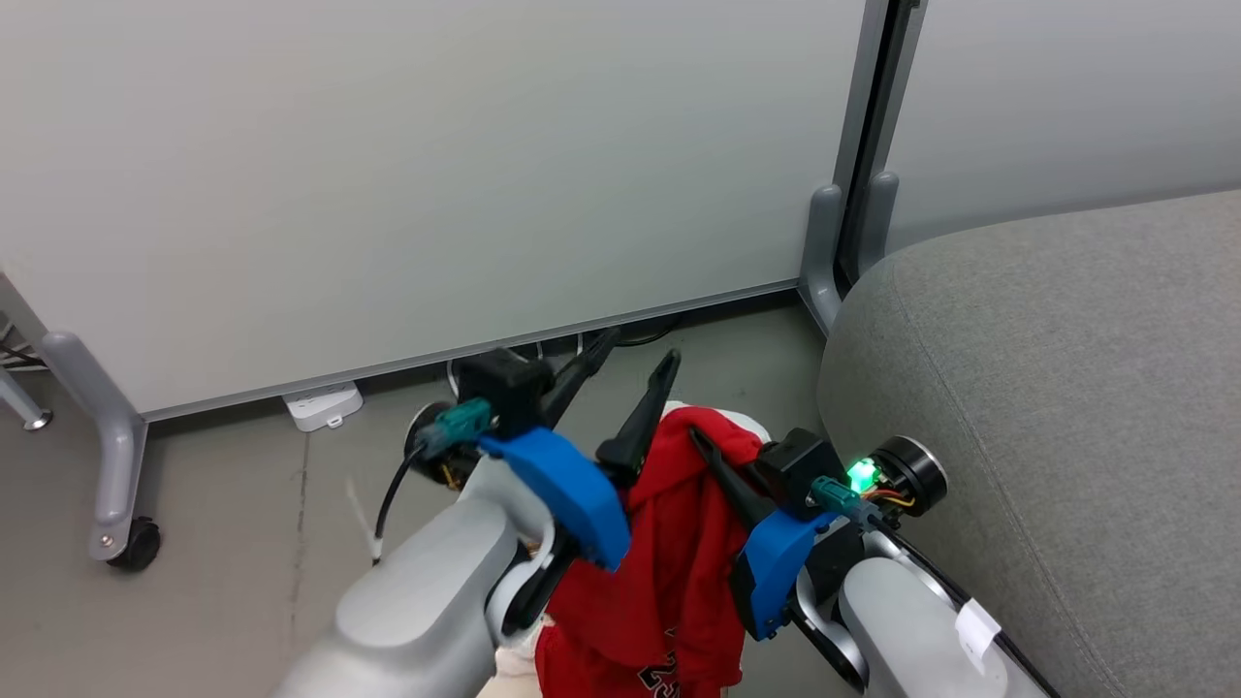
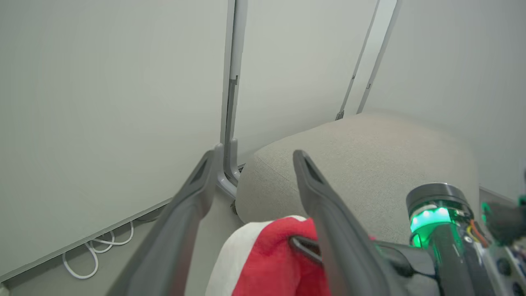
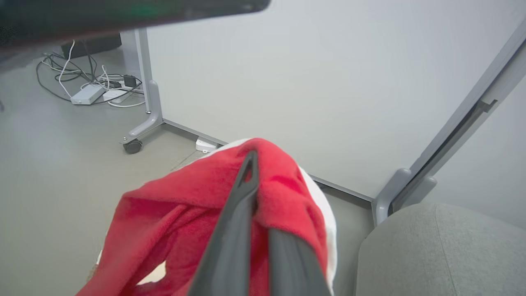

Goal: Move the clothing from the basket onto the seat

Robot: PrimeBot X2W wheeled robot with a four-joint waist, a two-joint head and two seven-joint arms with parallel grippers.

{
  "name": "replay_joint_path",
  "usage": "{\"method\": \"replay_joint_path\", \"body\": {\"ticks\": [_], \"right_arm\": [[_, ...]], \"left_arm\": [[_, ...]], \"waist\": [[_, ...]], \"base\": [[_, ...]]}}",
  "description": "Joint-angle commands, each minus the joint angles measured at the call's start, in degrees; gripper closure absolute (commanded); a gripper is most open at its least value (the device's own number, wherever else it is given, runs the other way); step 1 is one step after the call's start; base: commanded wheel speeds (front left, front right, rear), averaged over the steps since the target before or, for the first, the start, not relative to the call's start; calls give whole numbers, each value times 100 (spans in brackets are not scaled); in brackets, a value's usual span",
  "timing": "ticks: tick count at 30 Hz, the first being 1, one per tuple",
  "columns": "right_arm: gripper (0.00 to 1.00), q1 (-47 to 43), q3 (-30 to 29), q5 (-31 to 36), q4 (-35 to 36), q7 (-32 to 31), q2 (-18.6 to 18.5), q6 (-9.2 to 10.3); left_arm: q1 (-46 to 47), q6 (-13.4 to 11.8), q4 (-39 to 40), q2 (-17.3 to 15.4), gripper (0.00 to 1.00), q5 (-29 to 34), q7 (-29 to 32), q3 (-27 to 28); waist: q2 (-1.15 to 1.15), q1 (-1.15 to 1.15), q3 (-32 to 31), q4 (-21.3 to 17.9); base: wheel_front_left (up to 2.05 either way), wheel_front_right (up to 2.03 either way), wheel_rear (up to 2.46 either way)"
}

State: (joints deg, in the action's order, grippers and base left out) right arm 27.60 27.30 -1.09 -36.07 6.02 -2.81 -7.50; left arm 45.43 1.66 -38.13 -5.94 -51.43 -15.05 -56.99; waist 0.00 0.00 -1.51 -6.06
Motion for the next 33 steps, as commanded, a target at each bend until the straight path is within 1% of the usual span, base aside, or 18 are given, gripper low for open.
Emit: {"method": "replay_joint_path", "body": {"ticks": [1,5,9,13,17,19,21,27,33], "right_arm": [[100,-72,-56,26,7,23,-13,2],[100,-94,-171,92,4,46,-13,2],[100,-123,-304,165,27,61,-13,2],[100,-154,-376,220,41,60,-13,2],[100,-180,-475,271,59,43,-12,2],[100,-201,-536,310,69,34,-11,2],[100,-212,-566,325,74,35,-11,2],[100,-258,-657,350,95,42,-13,2],[100,-298,-604,301,84,49,-13,2]], "left_arm": [[-339,38,214,-108,0,242,-16,253],[-1307,97,887,-350,0,1036,-16,1014],[-2135,133,1402,-518,0,1741,-18,1699],[-2909,76,1782,-552,0,2198,-18,2333],[-3486,128,2069,-531,0,2560,-18,2849],[-3683,155,2186,-459,0,2682,-18,3090],[-3764,165,2219,-443,0,2760,-18,3196],[-3994,323,2279,-267,0,3051,-18,3602],[-3956,453,2175,-123,0,3273,-18,3799]], "waist": [[0,0,23,27],[0,0,56,77],[0,0,76,111],[0,0,79,113],[0,0,73,150],[0,0,72,177],[0,0,71,188],[0,0,56,232],[0,0,27,209]], "base": [[0,0,0],[0,0,0],[0,0,0],[0,0,0],[0,0,0],[0,0,0],[0,0,0],[0,0,0],[0,0,0]]}}
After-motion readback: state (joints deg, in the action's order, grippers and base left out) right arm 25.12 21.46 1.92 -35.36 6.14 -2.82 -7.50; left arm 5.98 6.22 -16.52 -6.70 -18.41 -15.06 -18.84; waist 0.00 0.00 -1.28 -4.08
